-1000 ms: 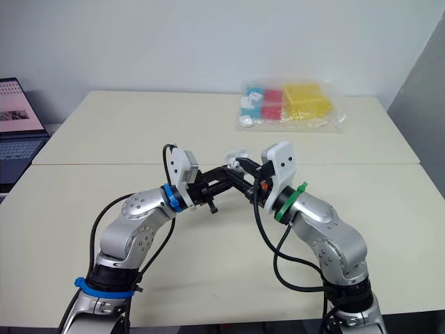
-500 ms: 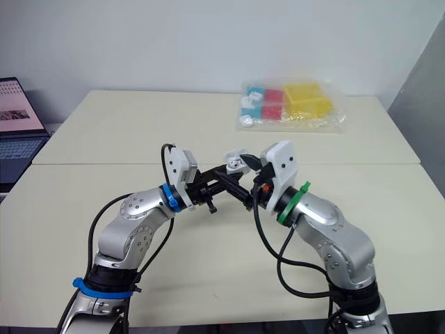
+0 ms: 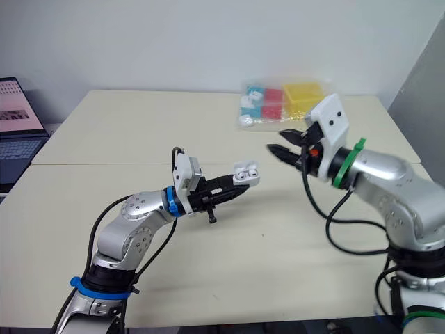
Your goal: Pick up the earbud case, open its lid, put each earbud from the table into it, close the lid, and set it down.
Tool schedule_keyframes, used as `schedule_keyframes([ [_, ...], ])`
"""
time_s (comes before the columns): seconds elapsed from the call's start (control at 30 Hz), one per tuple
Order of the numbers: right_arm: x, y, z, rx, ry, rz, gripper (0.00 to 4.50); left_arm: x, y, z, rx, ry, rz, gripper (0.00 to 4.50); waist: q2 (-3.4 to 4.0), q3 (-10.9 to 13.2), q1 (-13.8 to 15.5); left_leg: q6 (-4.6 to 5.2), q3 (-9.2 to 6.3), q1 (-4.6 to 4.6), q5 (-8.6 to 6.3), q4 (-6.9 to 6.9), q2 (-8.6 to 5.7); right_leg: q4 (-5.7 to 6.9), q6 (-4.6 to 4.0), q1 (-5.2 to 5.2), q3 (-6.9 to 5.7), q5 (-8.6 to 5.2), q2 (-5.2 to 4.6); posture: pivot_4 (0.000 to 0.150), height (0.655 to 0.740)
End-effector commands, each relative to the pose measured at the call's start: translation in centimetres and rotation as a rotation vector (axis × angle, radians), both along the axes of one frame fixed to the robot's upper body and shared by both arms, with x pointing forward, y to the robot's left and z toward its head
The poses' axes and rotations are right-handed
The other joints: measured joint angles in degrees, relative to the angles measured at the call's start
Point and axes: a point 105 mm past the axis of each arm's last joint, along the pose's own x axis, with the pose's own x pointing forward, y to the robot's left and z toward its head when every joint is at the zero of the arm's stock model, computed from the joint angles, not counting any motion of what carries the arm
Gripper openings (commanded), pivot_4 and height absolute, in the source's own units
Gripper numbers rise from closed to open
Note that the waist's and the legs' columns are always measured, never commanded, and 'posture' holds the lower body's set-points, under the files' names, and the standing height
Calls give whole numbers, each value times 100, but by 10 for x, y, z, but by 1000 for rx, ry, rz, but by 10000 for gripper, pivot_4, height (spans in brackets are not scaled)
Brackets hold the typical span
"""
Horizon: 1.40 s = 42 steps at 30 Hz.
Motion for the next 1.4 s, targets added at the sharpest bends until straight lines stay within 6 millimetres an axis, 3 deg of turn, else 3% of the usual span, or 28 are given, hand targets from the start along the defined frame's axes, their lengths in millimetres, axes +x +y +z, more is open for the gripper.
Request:
schedule_keyframes([
  [0.03, 7, 3, -8, -128, 7, 92, 7942, -16, -10, 15, -14, -46, -99, 7910, 1, 0, -6, 1, 0, -1, 0, -1, 1, -2, -1, -1, 0, -1, 1, 1500, 7389],
  [0.1, 6, 7, -16, -168, 38, 158, 746, -21, -12, 14, -8, -35, -125, 7910, 1, 0, -18, 2, -2, -3, -1, -1, 6, -6, -1, -2, 2, -1, 3, 1500, 7389],
  [0.13, 5, 12, -17, -160, 53, 193, 0, -23, -13, 13, 1, -33, -139, 7910, 1, 0, -17, 2, -3, -4, -1, -2, 7, -6, -3, -2, 1, -2, 2, 1500, 7389],
  [0.33, -19, 40, -24, -118, 207, 480, 0, -33, -13, 4, 51, -22, -192, 7910, 5, 3, -10, 2, -12, -13, -1, 1, 6, -3, -3, -12, 0, -2, 2, 1500, 7389],
  [0.6, -39, 42, -18, -88, 269, 593, 0, -30, -11, -1, 69, -32, -172, 7910, 5, 3, 9, 1, -11, -22, -1, 7, 1, -3, -2, -12, -4, -1, -4, 1500, 7389],
  [0.83, -50, 40, -28, -114, 314, 609, 0, -26, -10, -1, 57, -41, -148, 7910, 5, 3, 9, 1, -14, -20, -1, 6, 4, -1, -2, -12, -8, -1, -2, 1500, 7389],
  [1.13, -50, 35, -52, -125, 370, 548, 0, -25, -12, 3, 28, -40, -143, 7910, 5, 3, 9, 1, -13, -18, -1, 8, 2, 6, -2, -12, -8, -1, -1, 1500, 7389],
  [1.27, -52, 36, -48, -110, 359, 551, 0, -24, -12, 1, 27, -21, -137, 7910, 5, 3, 7, 1, -13, -16, -1, 8, 3, 9, -2, -12, -7, -1, 0, 1500, 7389],
  [1.4, -61, 29, -41, -138, 294, 541, 0, -16, -7, -12, 31, 147, -101, 7910, 5, 3, 8, 1, -14, -17, 0, 8, 2, 11, -2, -12, -8, -1, 0, 1500, 7389],
])
